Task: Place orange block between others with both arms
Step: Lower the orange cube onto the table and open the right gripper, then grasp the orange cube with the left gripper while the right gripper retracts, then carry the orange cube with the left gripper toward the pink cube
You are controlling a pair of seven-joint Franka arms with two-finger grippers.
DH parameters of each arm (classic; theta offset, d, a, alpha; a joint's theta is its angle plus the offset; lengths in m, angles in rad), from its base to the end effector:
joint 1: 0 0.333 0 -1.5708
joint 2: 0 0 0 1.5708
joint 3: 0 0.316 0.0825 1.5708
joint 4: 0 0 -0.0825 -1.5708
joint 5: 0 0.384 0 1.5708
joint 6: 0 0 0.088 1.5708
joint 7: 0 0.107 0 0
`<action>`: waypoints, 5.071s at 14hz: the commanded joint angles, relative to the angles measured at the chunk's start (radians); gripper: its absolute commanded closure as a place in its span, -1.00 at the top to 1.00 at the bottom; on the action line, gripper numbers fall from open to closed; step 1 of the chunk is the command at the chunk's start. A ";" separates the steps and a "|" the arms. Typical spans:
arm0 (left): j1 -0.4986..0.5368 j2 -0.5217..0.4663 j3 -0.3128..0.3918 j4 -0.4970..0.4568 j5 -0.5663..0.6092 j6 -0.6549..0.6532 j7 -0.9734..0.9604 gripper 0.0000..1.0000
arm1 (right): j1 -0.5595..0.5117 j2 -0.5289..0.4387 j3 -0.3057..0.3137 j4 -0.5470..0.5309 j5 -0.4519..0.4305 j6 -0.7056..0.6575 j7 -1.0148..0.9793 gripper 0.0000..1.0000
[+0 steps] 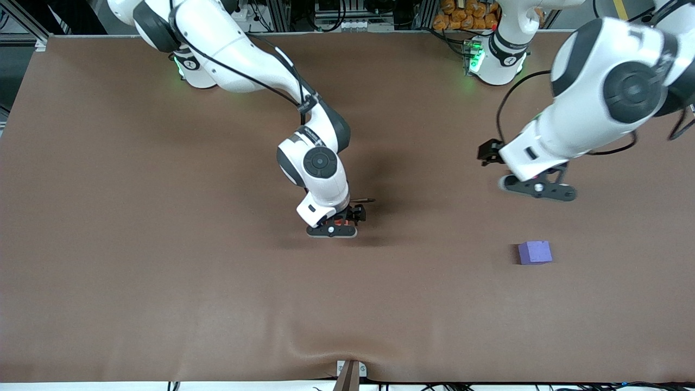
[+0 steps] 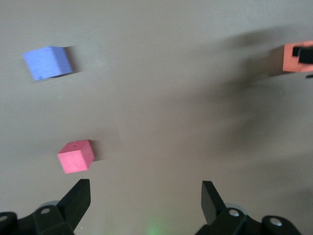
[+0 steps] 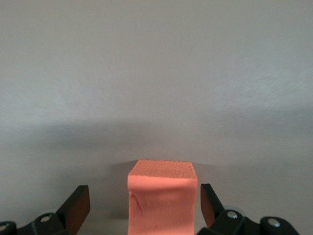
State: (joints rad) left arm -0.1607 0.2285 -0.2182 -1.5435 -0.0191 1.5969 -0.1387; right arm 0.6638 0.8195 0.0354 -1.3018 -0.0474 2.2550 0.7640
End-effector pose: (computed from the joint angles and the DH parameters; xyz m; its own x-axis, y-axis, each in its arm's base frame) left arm 0.5720 -0.2170 0.5086 0.9559 -0.2346 -0.1766 -0.2305 -0.9721 0.0437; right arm 0.5862 0.4824 0.2638 0.9928 -0.0544 0.1066 -0.0457 -0.9956 -0.0820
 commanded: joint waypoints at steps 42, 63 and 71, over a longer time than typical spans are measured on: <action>-0.640 0.730 0.232 0.321 -0.007 0.782 -0.699 -0.94 | -0.676 -0.823 -0.098 -0.272 0.070 -0.750 -0.726 1.00; -0.034 -0.011 0.227 -0.449 0.001 0.529 0.031 -1.00 | -0.670 -0.818 -0.097 -0.269 0.067 -0.747 -0.727 1.00; 0.085 0.044 0.223 -0.561 -0.019 0.721 0.126 -1.00 | -0.670 -0.818 -0.097 -0.269 0.067 -0.747 -0.727 1.00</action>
State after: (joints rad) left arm -0.1222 0.2617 0.0182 -2.0723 -0.0200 2.2594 -0.0665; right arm -0.0028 0.0289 -0.0676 -1.5447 0.0162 1.5025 0.0238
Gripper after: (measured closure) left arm 0.498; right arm 0.000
